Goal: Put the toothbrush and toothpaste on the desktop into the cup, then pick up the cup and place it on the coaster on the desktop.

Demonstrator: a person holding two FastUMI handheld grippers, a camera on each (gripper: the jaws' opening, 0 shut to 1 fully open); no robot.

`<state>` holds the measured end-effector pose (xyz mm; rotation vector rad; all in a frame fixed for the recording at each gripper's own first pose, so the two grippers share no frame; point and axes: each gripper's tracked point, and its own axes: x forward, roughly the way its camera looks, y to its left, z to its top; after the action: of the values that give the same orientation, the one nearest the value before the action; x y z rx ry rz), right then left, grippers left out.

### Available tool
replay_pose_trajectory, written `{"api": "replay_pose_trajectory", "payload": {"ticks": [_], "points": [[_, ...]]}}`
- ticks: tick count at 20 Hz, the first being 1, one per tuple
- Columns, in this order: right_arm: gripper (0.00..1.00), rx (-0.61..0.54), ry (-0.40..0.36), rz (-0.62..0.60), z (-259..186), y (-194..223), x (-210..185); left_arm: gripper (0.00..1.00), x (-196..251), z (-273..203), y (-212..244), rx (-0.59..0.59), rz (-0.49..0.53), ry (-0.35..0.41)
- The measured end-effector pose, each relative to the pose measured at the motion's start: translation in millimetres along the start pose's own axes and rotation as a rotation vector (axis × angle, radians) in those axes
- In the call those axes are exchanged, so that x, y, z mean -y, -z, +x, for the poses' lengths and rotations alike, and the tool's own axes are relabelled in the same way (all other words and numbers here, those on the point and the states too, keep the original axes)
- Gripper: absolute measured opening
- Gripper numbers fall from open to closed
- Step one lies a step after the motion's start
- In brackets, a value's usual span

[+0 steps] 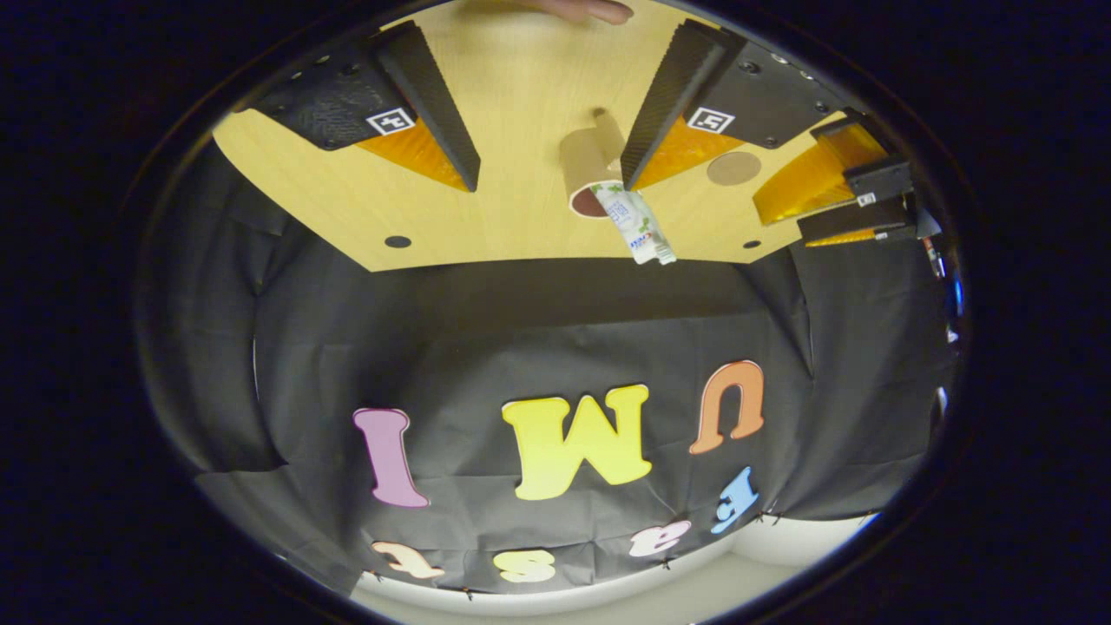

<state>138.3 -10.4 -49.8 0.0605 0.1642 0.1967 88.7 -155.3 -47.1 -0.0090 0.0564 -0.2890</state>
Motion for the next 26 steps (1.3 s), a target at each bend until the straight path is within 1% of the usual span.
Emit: {"api": "replay_pose_trajectory", "payload": {"ticks": [4, 7, 9, 10, 13, 14, 15, 16, 18, 19, 20, 21, 23, 25, 26], "points": [[0.96, -0.067, -0.025, -0.063, 5, -10, -23, 1.0, -29, -19, 16, -0.012, -0.021, -0.056], [0.96, -0.12, -0.036, -0.09, 15, -20, -35, 1.0, -42, -31, 17, 0.002, -0.024, -0.069], [0.96, -0.172, -0.031, -0.095, 26, -18, -41, 1.0, -52, -38, 12, 0.024, -0.018, -0.079], [0.96, -0.217, -0.026, -0.094, 33, -12, -43, 1.0, -57, -41, 8, 0.037, -0.01, -0.088], [0.97, -0.379, -0.046, -0.077, 50, 9, -54, 1.0, -81, -51, -6, 0.079, 0.047, -0.148], [0.96, -0.43, -0.038, -0.075, 56, 15, -54, 1.0, -85, -52, -9, 0.089, 0.056, -0.157], [0.93, -0.482, -0.034, -0.069, 61, 22, -54, 1.0, -90, -54, -12, 0.097, 0.055, -0.163], [0.96, -0.527, -0.015, -0.06, 66, 29, -52, 1.0, -93, -54, -12, 0.102, 0.047, -0.162], [0.96, -0.623, 0.03, -0.048, 81, 41, -46, 1.0, -95, -56, -13, 0.108, 0.022, -0.149], [0.93, -0.675, 0.053, -0.037, 86, 47, -44, 1.0, -95, -56, -12, 0.106, 0.019, -0.138], [0.96, -0.728, 0.058, -0.028, 91, 54, -46, 1.0, -98, -55, -9, 0.103, 0.024, -0.141], [0.95, -0.782, 0.055, -0.014, 96, 61, -47, 1.0, -102, -55, -7, 0.099, 0.027, -0.152], [0.95, -0.87, 0.065, -0.029, 102, 73, -47, 1.0, -103, -55, -1, 0.092, 0.026, -0.149], [0.94, -0.942, 0.123, -0.069, 107, 85, -36, 1.0, -105, -53, 2, 0.088, 0.025, -0.147], [0.92, -0.963, 0.123, -0.068, 112, 89, -38, 1.0, -106, -54, 6, 0.081, 0.025, -0.148]]}}
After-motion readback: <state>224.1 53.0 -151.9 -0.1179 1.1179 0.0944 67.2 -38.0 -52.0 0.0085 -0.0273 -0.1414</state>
